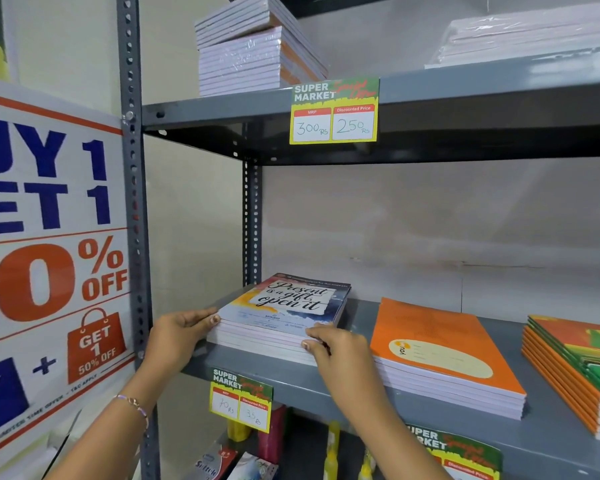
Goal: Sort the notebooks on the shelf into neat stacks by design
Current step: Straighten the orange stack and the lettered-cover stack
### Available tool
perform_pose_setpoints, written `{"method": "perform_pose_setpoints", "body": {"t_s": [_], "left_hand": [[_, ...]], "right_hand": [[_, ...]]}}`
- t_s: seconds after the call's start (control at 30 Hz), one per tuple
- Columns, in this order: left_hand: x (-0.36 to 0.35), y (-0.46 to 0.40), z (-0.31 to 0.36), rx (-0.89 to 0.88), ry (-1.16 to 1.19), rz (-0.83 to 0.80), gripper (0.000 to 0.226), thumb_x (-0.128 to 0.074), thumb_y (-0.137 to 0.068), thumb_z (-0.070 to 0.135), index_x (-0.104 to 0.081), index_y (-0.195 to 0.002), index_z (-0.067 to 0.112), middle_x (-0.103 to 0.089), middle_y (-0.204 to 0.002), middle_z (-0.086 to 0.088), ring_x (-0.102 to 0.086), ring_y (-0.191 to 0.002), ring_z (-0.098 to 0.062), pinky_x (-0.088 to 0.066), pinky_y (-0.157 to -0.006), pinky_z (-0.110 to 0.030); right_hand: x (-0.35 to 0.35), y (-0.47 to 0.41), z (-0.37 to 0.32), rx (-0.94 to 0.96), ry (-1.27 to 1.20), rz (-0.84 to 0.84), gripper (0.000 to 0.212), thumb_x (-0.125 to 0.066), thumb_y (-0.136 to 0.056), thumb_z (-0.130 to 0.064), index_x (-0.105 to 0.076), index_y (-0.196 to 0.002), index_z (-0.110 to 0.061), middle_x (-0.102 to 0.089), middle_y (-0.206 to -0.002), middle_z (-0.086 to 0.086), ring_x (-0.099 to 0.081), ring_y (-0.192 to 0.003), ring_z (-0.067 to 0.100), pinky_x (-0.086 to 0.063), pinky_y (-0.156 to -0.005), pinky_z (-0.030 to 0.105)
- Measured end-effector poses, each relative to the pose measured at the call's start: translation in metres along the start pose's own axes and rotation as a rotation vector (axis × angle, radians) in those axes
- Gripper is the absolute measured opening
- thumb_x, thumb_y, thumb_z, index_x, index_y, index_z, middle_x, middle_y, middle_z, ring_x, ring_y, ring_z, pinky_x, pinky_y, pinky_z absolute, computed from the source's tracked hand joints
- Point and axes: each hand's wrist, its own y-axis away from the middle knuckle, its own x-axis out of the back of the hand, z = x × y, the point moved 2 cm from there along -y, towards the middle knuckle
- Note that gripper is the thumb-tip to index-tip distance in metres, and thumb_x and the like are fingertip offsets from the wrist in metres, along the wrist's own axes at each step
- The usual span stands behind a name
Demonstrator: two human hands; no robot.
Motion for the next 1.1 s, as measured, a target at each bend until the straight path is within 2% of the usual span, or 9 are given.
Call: {"method": "perform_pose_setpoints", "body": {"t_s": [0.17, 0.3, 0.4, 0.5, 0.67, 0.77, 0.8, 0.9, 1.1], "left_hand": [[0.002, -0.002, -0.005, -0.020, 0.013, -0.015, 0.021, -0.074, -0.080, 0.018, -0.076, -0.101, 0.017, -0.074, -0.103, -0.006, -0.067, -0.102, -0.025, -0.062, -0.071, -0.035], [0.005, -0.004, -0.002, -0.082, -0.066, -0.030, 0.023, -0.074, -0.079, 0.022, -0.076, -0.102, 0.019, -0.075, -0.100, -0.001, -0.067, -0.100, -0.020, -0.059, -0.066, -0.024], [0.007, -0.003, -0.001, -0.172, -0.163, -0.028, 0.026, -0.074, -0.079, 0.024, -0.076, -0.104, 0.018, -0.075, -0.101, 0.002, -0.065, -0.100, -0.017, -0.052, -0.074, -0.019], [0.008, -0.003, -0.001, -0.204, -0.184, -0.025, 0.027, -0.074, -0.079, 0.024, -0.076, -0.105, 0.018, -0.075, -0.103, 0.002, -0.064, -0.101, -0.019, -0.052, -0.082, -0.026], [0.010, -0.004, 0.001, -0.214, -0.192, -0.061, 0.022, -0.075, -0.077, 0.028, -0.077, -0.099, 0.024, -0.074, -0.092, 0.016, -0.066, -0.095, -0.009, -0.049, -0.073, -0.016], [0.011, -0.002, 0.003, -0.166, -0.166, -0.102, 0.017, -0.074, -0.073, 0.039, -0.075, -0.090, 0.037, -0.076, -0.084, 0.021, -0.068, -0.090, -0.004, -0.052, -0.068, -0.015], [0.010, -0.001, 0.004, -0.153, -0.148, -0.110, 0.021, -0.073, -0.070, 0.043, -0.075, -0.090, 0.037, -0.076, -0.084, 0.022, -0.068, -0.090, -0.003, -0.053, -0.065, -0.013], [0.010, 0.002, 0.005, -0.143, -0.109, -0.123, 0.026, -0.073, -0.063, 0.047, -0.074, -0.088, 0.039, -0.075, -0.083, 0.028, -0.069, -0.087, -0.001, -0.053, -0.057, -0.007], [0.012, 0.001, 0.001, -0.126, -0.086, -0.164, 0.035, -0.084, -0.057, 0.033, -0.075, -0.091, 0.037, -0.078, -0.089, 0.017, -0.072, -0.086, 0.003, -0.055, -0.076, -0.018]], "right_hand": [[0.002, 0.000, -0.001, 0.005, -0.003, 0.023, 0.017, -0.068, -0.087, -0.024, -0.075, -0.101, -0.018, -0.076, -0.099, -0.005, -0.067, -0.091, 0.008, -0.052, -0.083, 0.020], [0.002, -0.001, 0.001, -0.024, -0.029, 0.033, 0.018, -0.070, -0.084, -0.026, -0.076, -0.099, -0.019, -0.077, -0.098, -0.007, -0.066, -0.087, 0.004, -0.038, -0.073, -0.001], [0.001, -0.001, 0.002, -0.045, -0.070, 0.034, 0.016, -0.071, -0.084, -0.025, -0.076, -0.098, -0.019, -0.077, -0.095, -0.006, -0.066, -0.083, 0.003, -0.049, -0.075, 0.009], [0.001, 0.000, 0.002, -0.053, -0.075, 0.037, 0.016, -0.070, -0.085, -0.026, -0.076, -0.097, -0.019, -0.077, -0.094, -0.006, -0.064, -0.078, 0.002, -0.048, -0.072, 0.010], [0.001, 0.000, 0.003, -0.061, -0.058, 0.028, 0.021, -0.067, -0.086, -0.031, -0.074, -0.103, -0.021, -0.075, -0.100, -0.008, -0.064, -0.082, 0.002, -0.053, -0.076, 0.016], [-0.001, -0.001, 0.003, -0.085, -0.049, 0.051, 0.027, -0.069, -0.084, -0.034, -0.072, -0.106, -0.020, -0.068, -0.122, -0.001, -0.067, -0.096, 0.009, -0.054, -0.084, 0.022], [-0.001, -0.001, 0.004, -0.104, -0.040, 0.044, 0.032, -0.069, -0.083, -0.037, -0.070, -0.110, -0.021, -0.068, -0.121, 0.000, -0.067, -0.091, 0.009, -0.053, -0.081, 0.021], [-0.002, 0.002, 0.003, -0.133, -0.015, 0.007, 0.046, -0.071, -0.080, -0.043, -0.063, -0.120, -0.021, -0.070, -0.092, -0.003, -0.057, -0.066, 0.003, -0.047, -0.064, 0.015], [-0.001, 0.000, 0.002, -0.148, 0.024, 0.057, 0.055, -0.076, -0.076, -0.040, -0.058, -0.123, -0.020, -0.071, -0.087, -0.003, -0.055, -0.069, 0.007, -0.042, -0.058, 0.014]]}}
